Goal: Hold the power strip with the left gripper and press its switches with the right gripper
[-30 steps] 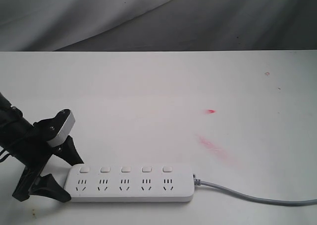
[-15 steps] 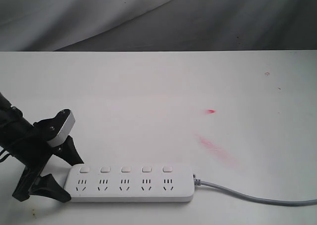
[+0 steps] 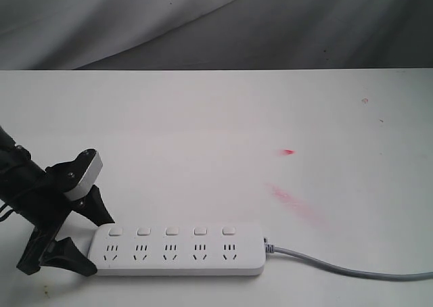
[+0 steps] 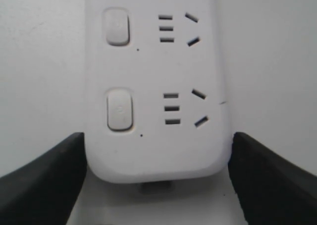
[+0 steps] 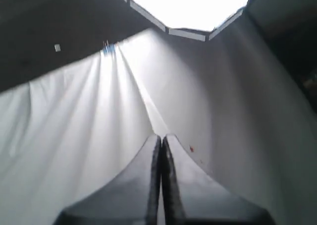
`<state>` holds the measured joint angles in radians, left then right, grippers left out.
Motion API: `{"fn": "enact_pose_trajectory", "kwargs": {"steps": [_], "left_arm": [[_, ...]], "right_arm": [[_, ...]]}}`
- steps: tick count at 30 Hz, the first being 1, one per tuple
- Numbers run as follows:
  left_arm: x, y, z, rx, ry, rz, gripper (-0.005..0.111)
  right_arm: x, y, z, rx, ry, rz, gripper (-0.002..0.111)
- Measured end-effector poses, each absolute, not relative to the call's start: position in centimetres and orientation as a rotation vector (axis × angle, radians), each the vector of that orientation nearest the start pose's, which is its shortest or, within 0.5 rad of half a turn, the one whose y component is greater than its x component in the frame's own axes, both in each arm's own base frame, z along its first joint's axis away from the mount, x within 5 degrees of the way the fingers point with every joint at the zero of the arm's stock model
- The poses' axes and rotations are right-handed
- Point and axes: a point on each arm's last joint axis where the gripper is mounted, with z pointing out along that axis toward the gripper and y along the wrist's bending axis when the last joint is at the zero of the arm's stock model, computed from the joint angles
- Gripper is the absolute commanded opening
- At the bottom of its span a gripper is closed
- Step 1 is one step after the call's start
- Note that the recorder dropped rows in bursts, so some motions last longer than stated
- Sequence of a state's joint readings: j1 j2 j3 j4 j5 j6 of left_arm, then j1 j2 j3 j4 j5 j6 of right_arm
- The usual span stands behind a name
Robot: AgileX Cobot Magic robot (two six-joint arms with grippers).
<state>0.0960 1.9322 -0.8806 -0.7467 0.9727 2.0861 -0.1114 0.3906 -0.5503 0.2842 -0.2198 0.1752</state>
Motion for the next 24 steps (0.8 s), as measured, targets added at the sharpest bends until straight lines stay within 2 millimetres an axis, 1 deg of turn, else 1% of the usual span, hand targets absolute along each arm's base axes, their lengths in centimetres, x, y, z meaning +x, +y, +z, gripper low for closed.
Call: {"fn": "enact_pose_trajectory", "kwargs": {"steps": [2,5,6,8,9,11,12,14,16,19,24], "left_arm": [[28.4,-2.4,10.6,1.803,2.049,-0.775,0.062],[28.4,-2.4,10.6,1.803,2.049,-0.775,0.062],[28.4,-2.4,10.6,1.803,2.049,-0.775,0.062],[28.4,-2.4,10.6,1.803,2.049,-0.775,0.062],[28.4,-2.4,10.6,1.803,2.049,-0.775,0.062],[28.4,-2.4,10.6,1.803,2.049,-0.775,0.062],[28.4,-2.4,10.6,1.803,2.049,-0.775,0.062],[28.4,-2.4,10.6,1.803,2.049,-0.775,0.062],[28.4,-2.4,10.6,1.803,2.049,-0.775,0.062],[28.4,-2.4,10.6,1.803,2.049,-0.775,0.062],[28.4,-2.4,10.6,1.803,2.049,-0.775,0.062]], "right_arm": [[9.6,-1.2,40.2,0.326,1.235,0.231,0.000],[13.4,-1.3,41.3,0.269,1.479,0.148,0.000],[14.4,-1.3,41.6,0.239,1.547,0.115,0.000],[16.8,-1.4,41.8,0.130,1.717,0.031,0.000],[17.7,-1.3,42.0,0.068,1.776,0.004,0.000],[20.0,-0.9,41.2,-0.133,1.942,-0.036,0.000],[21.1,-0.7,40.4,-0.251,2.021,-0.041,0.000],[22.8,0.2,39.0,-0.455,2.114,0.018,0.000],[24.2,1.4,37.8,-0.603,2.143,0.087,0.000],[25.6,3.3,36.3,-0.770,2.154,0.152,0.000],[27.7,6.1,33.2,-0.993,2.179,0.210,0.000]]}}
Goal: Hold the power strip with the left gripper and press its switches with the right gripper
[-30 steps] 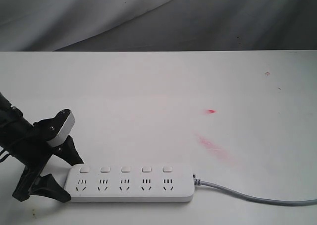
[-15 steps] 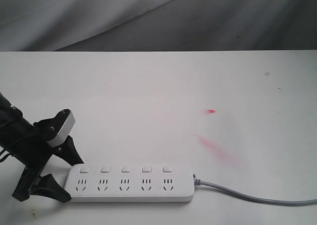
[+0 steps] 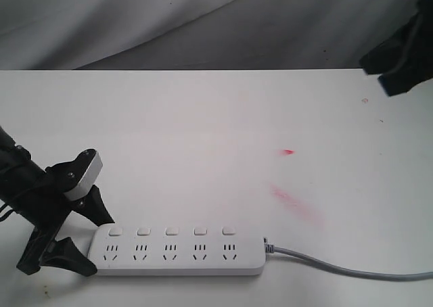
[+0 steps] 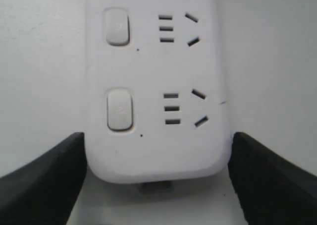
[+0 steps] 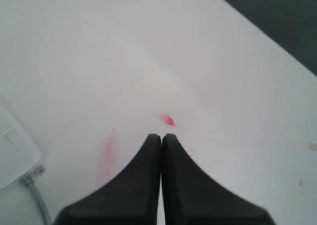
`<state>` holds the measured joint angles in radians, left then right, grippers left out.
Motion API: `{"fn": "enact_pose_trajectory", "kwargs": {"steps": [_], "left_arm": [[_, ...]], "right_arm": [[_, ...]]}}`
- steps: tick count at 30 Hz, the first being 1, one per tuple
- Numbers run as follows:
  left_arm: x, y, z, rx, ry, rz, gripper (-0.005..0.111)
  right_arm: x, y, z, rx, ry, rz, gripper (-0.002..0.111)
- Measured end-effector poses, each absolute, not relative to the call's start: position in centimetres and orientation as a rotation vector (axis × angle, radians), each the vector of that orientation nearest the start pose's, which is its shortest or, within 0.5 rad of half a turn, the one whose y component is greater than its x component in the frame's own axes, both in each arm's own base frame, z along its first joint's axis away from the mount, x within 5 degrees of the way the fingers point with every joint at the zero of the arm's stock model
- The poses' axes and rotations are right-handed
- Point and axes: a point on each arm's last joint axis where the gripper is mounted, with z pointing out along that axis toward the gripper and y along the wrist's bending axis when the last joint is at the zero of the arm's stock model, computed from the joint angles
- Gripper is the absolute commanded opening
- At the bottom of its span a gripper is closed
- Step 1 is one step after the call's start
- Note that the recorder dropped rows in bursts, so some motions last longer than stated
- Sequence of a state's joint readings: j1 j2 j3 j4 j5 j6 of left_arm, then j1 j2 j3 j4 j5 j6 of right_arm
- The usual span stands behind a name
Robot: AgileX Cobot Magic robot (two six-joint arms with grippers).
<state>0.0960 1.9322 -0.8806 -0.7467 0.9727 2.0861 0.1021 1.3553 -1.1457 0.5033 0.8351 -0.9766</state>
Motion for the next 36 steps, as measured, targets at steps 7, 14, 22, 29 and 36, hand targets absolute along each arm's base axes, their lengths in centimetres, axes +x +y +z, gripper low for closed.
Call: {"fn": "enact_pose_trajectory", "kwargs": {"steps": [7,14,22,29,36], "left_arm": [[28.4,-2.4,10.6,1.803,2.049,-0.775,0.062],[28.4,-2.4,10.6,1.803,2.049,-0.775,0.062],[28.4,-2.4,10.6,1.803,2.049,-0.775,0.062],[28.4,-2.4,10.6,1.803,2.049,-0.775,0.062],[28.4,-2.4,10.6,1.803,2.049,-0.775,0.062]], "right_arm": [[29.5,11.9,27.6,-1.292,2.218,0.339,0.000],[29.7,18.1,23.4,-1.403,2.187,0.425,0.000],[29.5,22.2,21.1,-1.451,2.076,0.410,0.000],[30.2,23.1,21.3,-1.203,2.097,0.538,0.000],[29.6,24.0,20.4,-1.357,2.016,0.651,0.000]]}}
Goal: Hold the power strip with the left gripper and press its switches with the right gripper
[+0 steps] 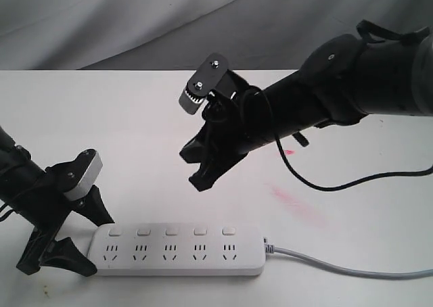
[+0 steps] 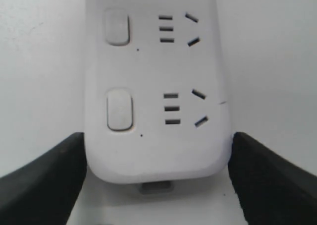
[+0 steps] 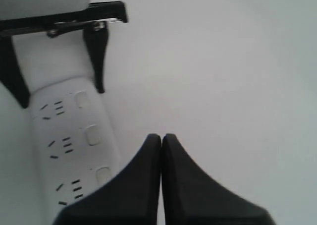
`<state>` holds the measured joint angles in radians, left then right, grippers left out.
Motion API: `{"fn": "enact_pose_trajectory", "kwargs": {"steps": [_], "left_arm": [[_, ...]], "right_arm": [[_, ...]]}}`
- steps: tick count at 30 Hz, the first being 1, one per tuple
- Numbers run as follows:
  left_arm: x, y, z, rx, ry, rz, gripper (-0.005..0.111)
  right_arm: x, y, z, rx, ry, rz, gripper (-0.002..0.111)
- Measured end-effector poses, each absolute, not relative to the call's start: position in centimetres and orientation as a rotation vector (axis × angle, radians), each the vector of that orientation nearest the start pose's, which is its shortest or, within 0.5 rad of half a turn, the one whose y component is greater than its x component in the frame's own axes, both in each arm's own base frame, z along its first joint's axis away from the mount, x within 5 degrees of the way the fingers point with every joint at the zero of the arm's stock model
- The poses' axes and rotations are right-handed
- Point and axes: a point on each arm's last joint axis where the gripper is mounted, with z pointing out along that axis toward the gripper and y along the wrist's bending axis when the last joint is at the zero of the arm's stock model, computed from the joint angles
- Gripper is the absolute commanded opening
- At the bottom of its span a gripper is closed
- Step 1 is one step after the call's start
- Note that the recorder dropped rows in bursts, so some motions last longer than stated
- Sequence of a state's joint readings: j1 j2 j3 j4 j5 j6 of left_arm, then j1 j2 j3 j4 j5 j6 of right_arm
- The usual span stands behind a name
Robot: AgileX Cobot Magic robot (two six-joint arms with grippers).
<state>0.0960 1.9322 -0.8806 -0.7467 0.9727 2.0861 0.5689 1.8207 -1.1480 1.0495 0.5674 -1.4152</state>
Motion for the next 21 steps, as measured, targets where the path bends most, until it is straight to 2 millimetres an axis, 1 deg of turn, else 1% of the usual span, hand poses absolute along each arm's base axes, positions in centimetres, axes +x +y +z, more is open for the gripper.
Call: {"fn": "enact_pose_trajectory", "kwargs": {"steps": [3,6,9,11,12,13,15,19,20,21], "left_arm": [[28.4,-2.4,10.6,1.803,2.049,-0.775,0.062],[28.4,-2.4,10.6,1.803,2.049,-0.775,0.062],[28.4,-2.4,10.6,1.803,2.049,-0.775,0.062],[28.4,-2.4,10.6,1.803,2.049,-0.775,0.062],[28.4,-2.4,10.6,1.803,2.049,-0.775,0.062],[28.4,-2.4,10.6,1.803,2.049,-0.775,0.062],[28.4,-2.4,10.6,1.803,2.049,-0.775,0.062],[28.4,-2.4,10.6,1.803,2.049,-0.775,0.062],[28.4,-2.4,10.6,1.803,2.049,-0.775,0.062],[28.4,-2.4,10.6,1.803,2.049,-0.775,0.062]], "right_arm": [[29.4,24.9,18.5,-1.449,1.953,0.767,0.000],[29.7,25.6,17.0,-1.473,1.869,0.830,0.000],[30.1,26.0,17.1,-1.422,1.799,0.838,0.000],[30.5,26.2,17.4,-1.349,1.798,0.841,0.000],[30.7,26.2,17.5,-1.312,1.806,0.840,0.002],[30.8,26.2,17.5,-1.292,1.810,0.835,0.006],[31.0,26.2,17.6,-1.267,1.819,0.820,0.017],[31.2,26.1,17.5,-1.254,1.828,0.803,0.047],[31.2,26.1,17.5,-1.255,1.828,0.800,0.052],[31.2,26.1,17.5,-1.255,1.828,0.799,0.055]]}}
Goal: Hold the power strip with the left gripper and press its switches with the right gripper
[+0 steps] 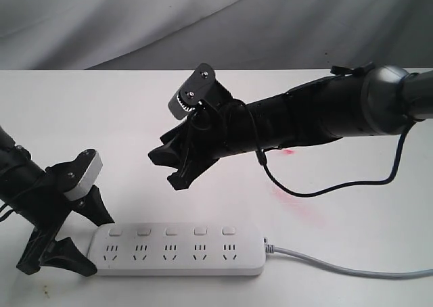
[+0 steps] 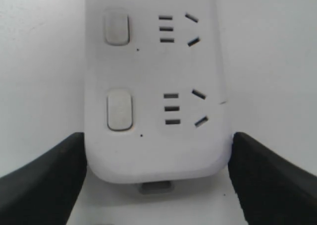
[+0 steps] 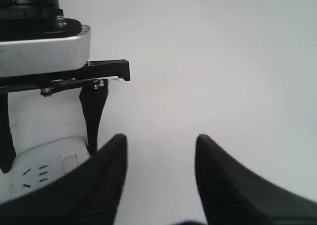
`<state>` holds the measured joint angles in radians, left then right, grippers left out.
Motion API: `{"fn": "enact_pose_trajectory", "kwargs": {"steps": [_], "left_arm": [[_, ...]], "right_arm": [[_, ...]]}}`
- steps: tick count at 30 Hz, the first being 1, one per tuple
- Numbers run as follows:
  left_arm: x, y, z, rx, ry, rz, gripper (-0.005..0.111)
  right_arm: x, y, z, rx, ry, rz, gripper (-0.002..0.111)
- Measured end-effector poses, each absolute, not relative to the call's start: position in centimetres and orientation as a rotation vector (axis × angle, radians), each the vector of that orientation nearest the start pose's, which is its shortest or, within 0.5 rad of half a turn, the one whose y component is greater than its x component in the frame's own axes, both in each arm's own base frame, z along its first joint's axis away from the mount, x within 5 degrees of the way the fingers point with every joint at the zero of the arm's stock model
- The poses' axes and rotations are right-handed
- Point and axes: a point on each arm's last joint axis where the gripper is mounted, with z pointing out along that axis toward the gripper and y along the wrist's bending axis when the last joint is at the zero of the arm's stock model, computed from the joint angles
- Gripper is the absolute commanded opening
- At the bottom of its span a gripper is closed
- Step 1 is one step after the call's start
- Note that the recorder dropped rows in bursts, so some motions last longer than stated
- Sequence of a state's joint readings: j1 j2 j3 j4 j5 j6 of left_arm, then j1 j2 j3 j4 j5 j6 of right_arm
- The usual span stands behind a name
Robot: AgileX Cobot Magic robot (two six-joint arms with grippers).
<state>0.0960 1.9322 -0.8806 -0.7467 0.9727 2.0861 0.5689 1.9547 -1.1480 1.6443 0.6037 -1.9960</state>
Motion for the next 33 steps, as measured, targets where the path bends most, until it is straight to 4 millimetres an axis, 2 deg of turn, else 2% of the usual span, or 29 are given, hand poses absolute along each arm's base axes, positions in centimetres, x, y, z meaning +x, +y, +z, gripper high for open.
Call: {"fn": "enact_pose_trajectory", "kwargs": {"steps": [6,13,20,25,26,30,33], "left_arm": [[28.4,-2.4,10.6,1.803,2.049,-0.775,0.062],[28.4,-2.4,10.6,1.803,2.049,-0.775,0.062],[28.4,-2.4,10.6,1.803,2.049,-0.775,0.062],[28.4,-2.4,10.6,1.803,2.049,-0.775,0.062],[28.4,-2.4,10.6,1.803,2.049,-0.775,0.062],[28.4,-2.4,10.6,1.803,2.049,-0.775,0.062],[28.4,-2.4,10.6,1.803,2.049,-0.775,0.062]], "right_arm": [[30.5,27.0,17.2,-1.278,1.827,0.807,0.058],[30.0,28.0,14.8,-1.312,1.880,0.829,0.058],[29.6,28.5,13.7,-1.325,1.903,0.844,0.058],[29.8,30.5,13.7,-1.397,1.891,0.848,0.058],[30.2,31.5,14.0,-1.430,1.892,0.854,0.058],[31.4,32.6,14.4,-1.549,1.904,0.840,0.058],[30.9,33.7,14.1,-1.616,1.871,0.820,0.058]]}}
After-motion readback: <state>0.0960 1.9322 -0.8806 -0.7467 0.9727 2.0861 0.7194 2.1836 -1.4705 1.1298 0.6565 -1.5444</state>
